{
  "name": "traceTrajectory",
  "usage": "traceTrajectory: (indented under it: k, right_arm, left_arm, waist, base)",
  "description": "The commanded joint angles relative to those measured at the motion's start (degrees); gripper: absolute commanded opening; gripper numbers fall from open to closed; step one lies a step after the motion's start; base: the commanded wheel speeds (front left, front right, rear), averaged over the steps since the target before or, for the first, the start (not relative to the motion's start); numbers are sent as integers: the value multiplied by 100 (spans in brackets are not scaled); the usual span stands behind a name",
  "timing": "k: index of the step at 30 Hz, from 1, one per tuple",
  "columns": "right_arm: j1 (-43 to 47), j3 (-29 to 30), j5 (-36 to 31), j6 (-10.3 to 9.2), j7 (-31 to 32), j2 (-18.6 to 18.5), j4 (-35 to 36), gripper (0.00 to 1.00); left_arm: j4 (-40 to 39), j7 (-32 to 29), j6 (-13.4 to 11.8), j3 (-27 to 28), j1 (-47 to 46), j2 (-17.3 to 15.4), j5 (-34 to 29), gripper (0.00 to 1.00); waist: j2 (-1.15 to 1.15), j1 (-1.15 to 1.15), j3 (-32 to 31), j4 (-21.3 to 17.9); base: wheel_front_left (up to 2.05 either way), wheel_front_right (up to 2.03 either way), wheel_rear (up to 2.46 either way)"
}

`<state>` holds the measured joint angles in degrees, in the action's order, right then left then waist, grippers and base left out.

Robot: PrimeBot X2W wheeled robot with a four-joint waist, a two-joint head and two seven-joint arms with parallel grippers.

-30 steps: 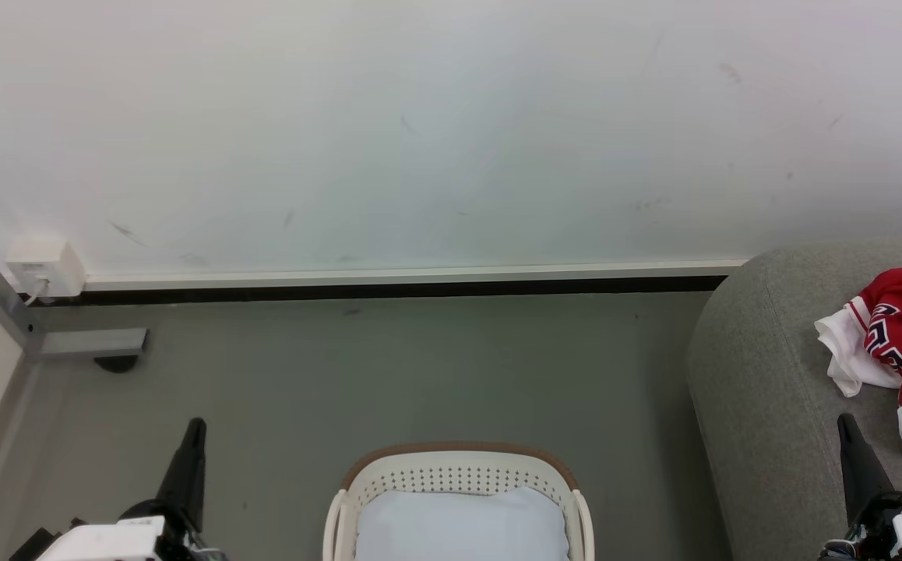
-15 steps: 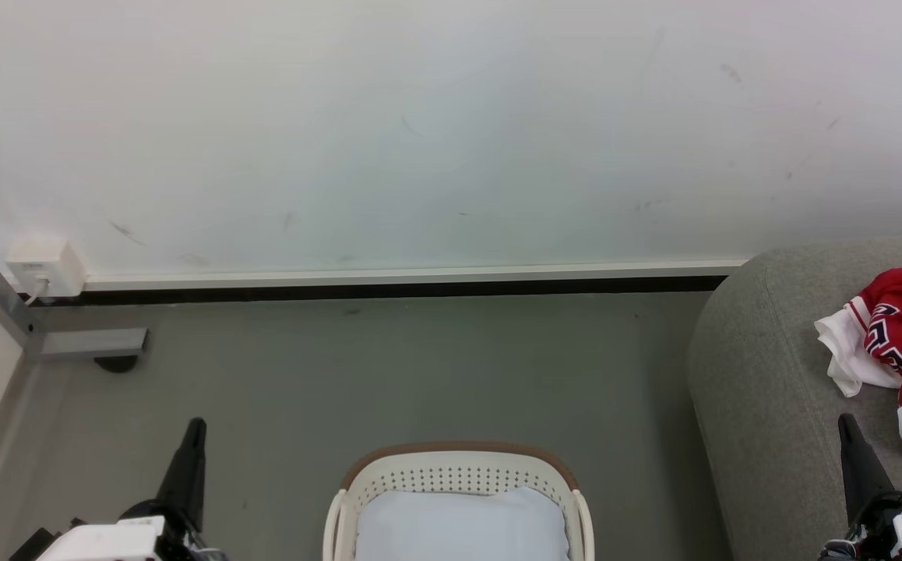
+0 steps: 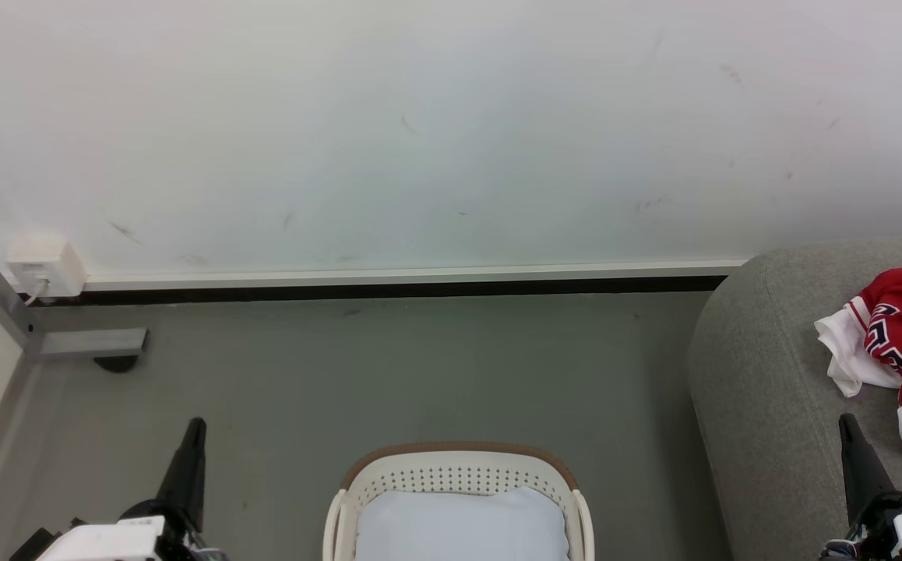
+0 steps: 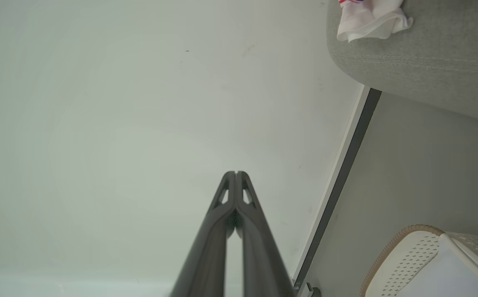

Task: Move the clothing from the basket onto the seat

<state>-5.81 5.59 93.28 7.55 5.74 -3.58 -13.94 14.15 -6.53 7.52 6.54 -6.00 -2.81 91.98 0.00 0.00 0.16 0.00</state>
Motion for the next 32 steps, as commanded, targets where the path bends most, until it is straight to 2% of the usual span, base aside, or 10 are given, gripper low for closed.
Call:
traceTrajectory:
  k: [1, 32]
  right_arm:
    - [-67, 16, -18, -12, 25, -1, -15, 0]
    - [-71, 50, -52, -12, 48, 23, -16, 0]
  left_arm:
    - [-13, -23, -6, 11, -51, -9, 76, 0]
    - [-14, -22, -6, 11, -51, -10, 77, 0]
  waist:
    - [0, 0, 0, 0]
    - [0, 0, 0, 0]
  base:
    - [0, 0, 0]
    - [0, 0, 0]
